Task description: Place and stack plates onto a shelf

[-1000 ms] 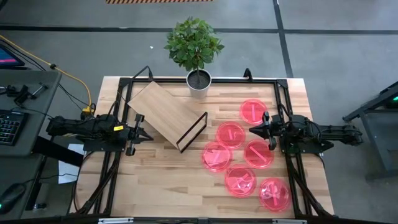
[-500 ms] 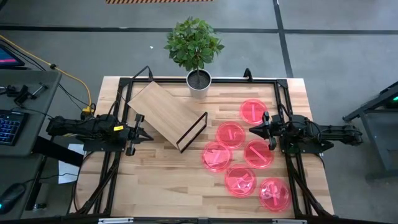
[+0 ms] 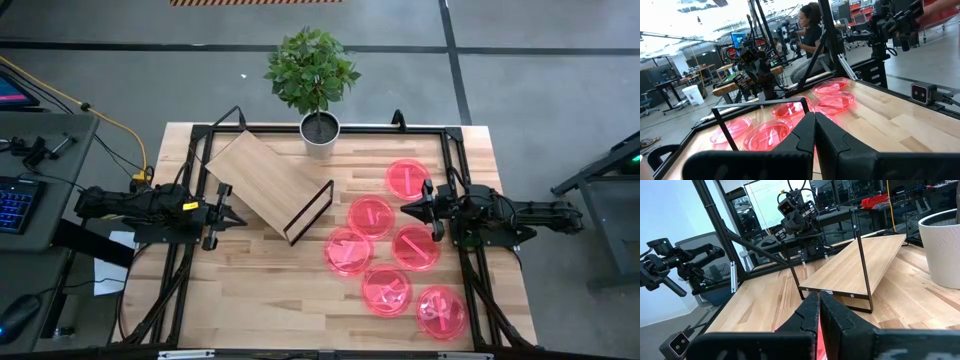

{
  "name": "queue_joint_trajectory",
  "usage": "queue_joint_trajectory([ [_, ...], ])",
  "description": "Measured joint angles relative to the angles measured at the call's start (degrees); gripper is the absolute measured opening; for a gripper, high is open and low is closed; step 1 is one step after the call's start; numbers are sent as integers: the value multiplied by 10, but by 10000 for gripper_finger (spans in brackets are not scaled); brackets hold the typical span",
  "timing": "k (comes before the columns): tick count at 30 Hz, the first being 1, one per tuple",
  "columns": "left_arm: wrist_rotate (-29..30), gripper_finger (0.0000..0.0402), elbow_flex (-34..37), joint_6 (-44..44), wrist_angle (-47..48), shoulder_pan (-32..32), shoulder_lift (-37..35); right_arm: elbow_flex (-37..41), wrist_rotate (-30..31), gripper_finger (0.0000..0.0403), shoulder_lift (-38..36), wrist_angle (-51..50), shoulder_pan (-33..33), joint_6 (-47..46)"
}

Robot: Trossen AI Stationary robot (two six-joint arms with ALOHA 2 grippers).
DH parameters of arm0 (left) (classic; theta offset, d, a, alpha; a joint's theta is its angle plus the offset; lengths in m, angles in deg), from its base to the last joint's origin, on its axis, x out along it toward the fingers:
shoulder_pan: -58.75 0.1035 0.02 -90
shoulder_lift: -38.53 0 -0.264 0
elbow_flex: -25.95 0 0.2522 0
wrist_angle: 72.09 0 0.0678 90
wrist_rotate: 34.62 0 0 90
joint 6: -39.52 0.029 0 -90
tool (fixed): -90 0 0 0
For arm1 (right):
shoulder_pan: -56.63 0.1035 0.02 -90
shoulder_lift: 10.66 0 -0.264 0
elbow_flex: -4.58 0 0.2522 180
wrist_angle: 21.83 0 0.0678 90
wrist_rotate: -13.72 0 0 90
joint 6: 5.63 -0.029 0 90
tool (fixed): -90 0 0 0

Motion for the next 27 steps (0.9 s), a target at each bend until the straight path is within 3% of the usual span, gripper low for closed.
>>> queue_joint_trajectory([
  [6, 0, 0, 0, 0, 0, 0, 0, 0, 0, 0, 0, 18, 0, -23],
  [9, 0, 0, 0, 0, 0, 0, 0, 0, 12, 0, 0, 139, 0, -201],
  [12, 0, 0, 0, 0, 0, 0, 0, 0, 93, 0, 1, 229, 0, -326],
  [16, 0, 0, 0, 0, 1, 0, 0, -2, 193, 0, 7, 280, 0, -408],
  [21, 0, 0, 0, 0, 1, 0, 0, -89, 179, 0, 103, 179, 0, -439],
  [27, 0, 0, 0, 0, 2, 0, 0, -253, 182, 9, 311, -120, -31, -405],
])
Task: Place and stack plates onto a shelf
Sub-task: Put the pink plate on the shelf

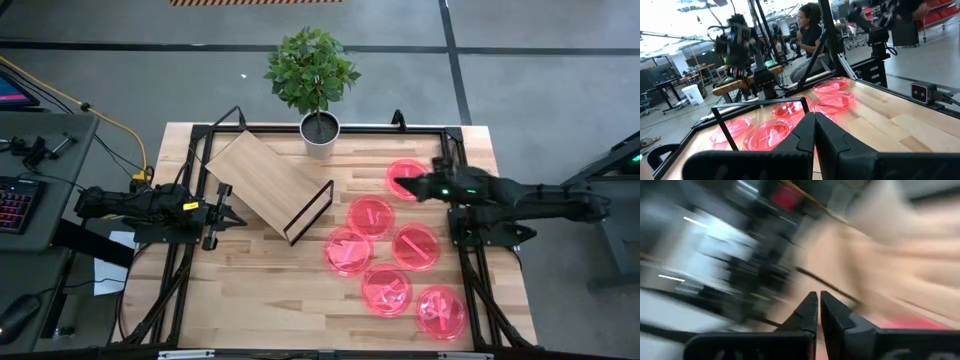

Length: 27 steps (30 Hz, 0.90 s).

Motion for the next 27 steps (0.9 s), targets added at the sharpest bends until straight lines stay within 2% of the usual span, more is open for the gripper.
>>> queue_joint_trajectory([
  [3, 0, 0, 0, 0, 0, 0, 0, -46, -15, 33, 89, -152, -26, -17],
  [6, 0, 0, 0, 0, 0, 0, 0, -53, -16, 76, 139, -245, -40, -61],
  [11, 0, 0, 0, 0, 0, 0, 0, -41, 3, 157, 166, -372, -33, -254],
  [14, 0, 0, 0, 0, 0, 0, 0, -41, 39, 190, 176, -425, -22, -363],
  [20, 0, 0, 0, 0, 0, 0, 0, -41, 111, 197, 212, -431, -23, -513],
  [27, 0, 0, 0, 0, 0, 0, 0, -41, 98, 174, 298, -409, -46, -547],
])
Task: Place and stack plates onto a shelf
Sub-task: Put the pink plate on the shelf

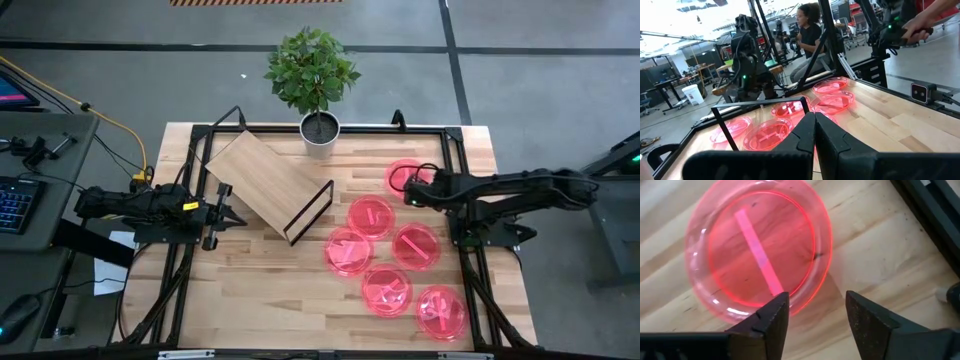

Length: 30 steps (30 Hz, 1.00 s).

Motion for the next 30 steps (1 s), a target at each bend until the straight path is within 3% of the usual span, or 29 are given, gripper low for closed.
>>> queue_joint_trajectory([
  [14, 0, 0, 0, 0, 0, 0, 0, 23, -14, 144, 110, 144, -92, 55],
  [18, 0, 0, 0, 0, 0, 0, 0, 45, -14, 144, 107, 200, -97, 71],
  [30, 0, 0, 0, 0, 0, 0, 0, 35, -29, 144, 91, 203, -97, 121],
])
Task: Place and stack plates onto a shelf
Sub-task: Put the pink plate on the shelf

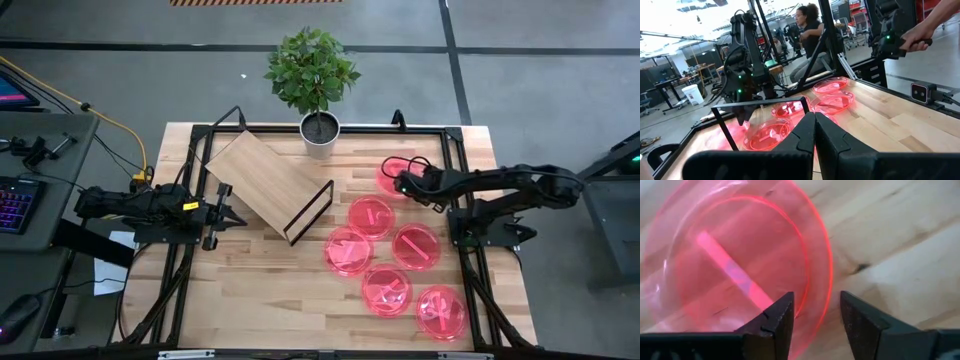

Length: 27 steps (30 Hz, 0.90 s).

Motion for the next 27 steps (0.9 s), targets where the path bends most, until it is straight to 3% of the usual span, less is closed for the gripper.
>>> queue_joint_trajectory([
  [14, 0, 0, 0, 0, 0, 0, 0, 0, 20, 144, -15, -18, -3, -9],
  [27, 0, 0, 0, 0, 0, 0, 0, -2, 15, 144, 49, 52, -34, 11],
])
